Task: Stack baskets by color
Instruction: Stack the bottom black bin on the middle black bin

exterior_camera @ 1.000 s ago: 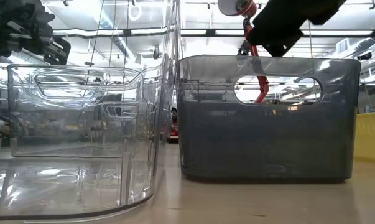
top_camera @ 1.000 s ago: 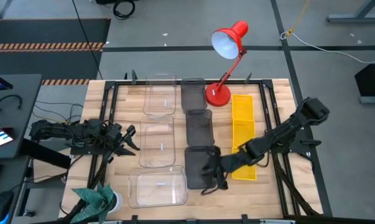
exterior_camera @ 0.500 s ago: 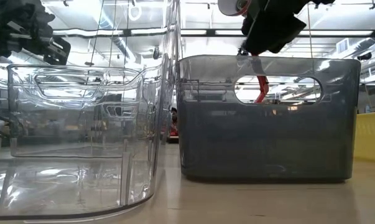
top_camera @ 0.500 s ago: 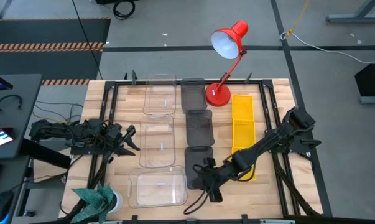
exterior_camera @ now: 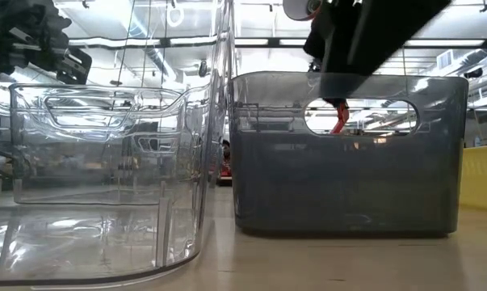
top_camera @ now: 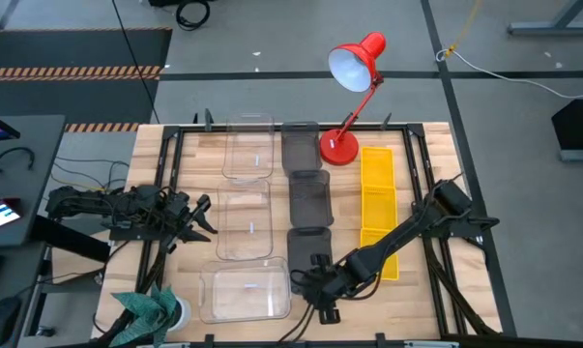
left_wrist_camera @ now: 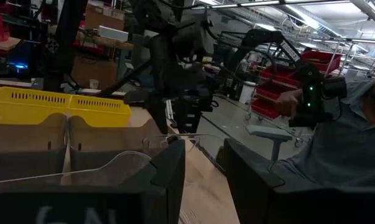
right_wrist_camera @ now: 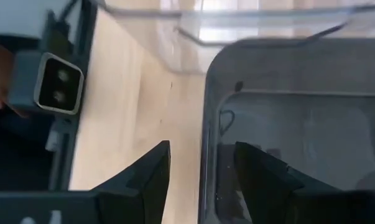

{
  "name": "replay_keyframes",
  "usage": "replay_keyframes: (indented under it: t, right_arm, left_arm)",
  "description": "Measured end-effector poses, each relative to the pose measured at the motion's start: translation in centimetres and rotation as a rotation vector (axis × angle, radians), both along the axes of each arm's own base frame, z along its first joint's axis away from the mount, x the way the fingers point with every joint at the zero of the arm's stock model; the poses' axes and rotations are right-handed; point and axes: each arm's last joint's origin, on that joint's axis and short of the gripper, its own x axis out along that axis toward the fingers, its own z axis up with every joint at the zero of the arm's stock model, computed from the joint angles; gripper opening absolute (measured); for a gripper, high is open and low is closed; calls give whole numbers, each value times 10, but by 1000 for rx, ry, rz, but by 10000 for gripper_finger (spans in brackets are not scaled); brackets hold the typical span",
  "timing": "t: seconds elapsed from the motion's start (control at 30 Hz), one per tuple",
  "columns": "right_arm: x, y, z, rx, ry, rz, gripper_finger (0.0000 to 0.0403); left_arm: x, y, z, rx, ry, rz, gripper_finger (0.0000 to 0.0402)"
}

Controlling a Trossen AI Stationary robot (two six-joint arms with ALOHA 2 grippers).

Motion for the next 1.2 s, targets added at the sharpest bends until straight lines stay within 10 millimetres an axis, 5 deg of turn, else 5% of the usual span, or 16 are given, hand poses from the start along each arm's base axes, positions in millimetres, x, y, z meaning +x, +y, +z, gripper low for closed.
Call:
replay_keyframes:
  t: [0.3,0.8,0.9,1.2]
  right_arm:
    - [3,-5,-8,-43,42,-29,172]
    - [-2,-8,-17,-28,90,-32,12]
    - [-2,-8,-17,-13,99,-39,9]
    - [-3,-5,23,-30,160,-24,4]
  left_arm:
    - [0,0,0,0,0,0,117]
    - [0,0,0,0,0,0,117]
    - [0,0,0,0,0,0,117]
    - [0,0,0,0,-2,0,117]
